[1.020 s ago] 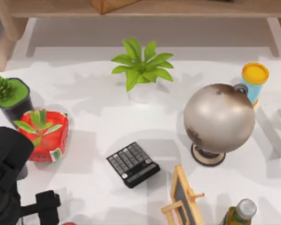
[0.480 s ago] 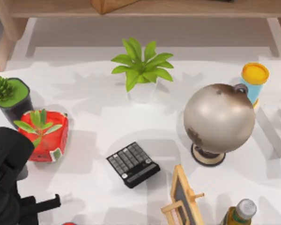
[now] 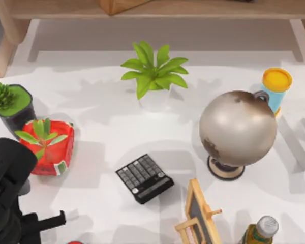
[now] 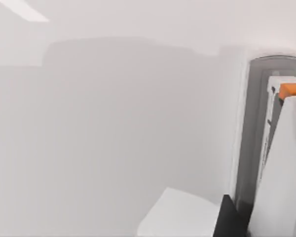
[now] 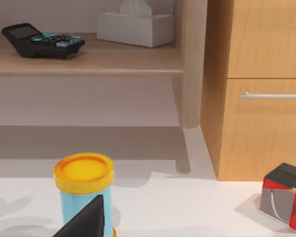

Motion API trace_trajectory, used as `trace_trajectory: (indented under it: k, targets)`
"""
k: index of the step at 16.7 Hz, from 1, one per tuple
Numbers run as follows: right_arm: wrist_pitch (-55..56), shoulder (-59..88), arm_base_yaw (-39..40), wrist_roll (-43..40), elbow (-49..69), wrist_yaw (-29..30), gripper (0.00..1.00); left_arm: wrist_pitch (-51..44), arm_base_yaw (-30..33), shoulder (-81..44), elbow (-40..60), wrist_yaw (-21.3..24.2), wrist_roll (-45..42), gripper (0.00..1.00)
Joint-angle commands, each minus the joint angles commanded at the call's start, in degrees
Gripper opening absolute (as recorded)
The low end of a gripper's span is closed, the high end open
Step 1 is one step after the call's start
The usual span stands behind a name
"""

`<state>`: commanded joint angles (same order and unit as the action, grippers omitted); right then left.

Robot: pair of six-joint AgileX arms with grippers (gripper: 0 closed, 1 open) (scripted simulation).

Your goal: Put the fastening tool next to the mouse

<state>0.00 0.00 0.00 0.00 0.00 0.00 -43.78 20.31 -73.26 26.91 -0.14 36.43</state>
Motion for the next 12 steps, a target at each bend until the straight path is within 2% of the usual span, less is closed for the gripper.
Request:
trace_trajectory:
  k: [7, 12]
  targets:
    - [0.0, 0.0, 0.0, 0.0, 0.0, 0.0, 1.00, -4.2, 0.2, -0.5, 2.4, 1.4, -1.9, 0.00]
    - [0.0, 0.0, 0.0, 0.0, 0.0, 0.0, 1.00, -9.0, -0.4, 2.0, 3.9, 0.5, -1.0, 0.00]
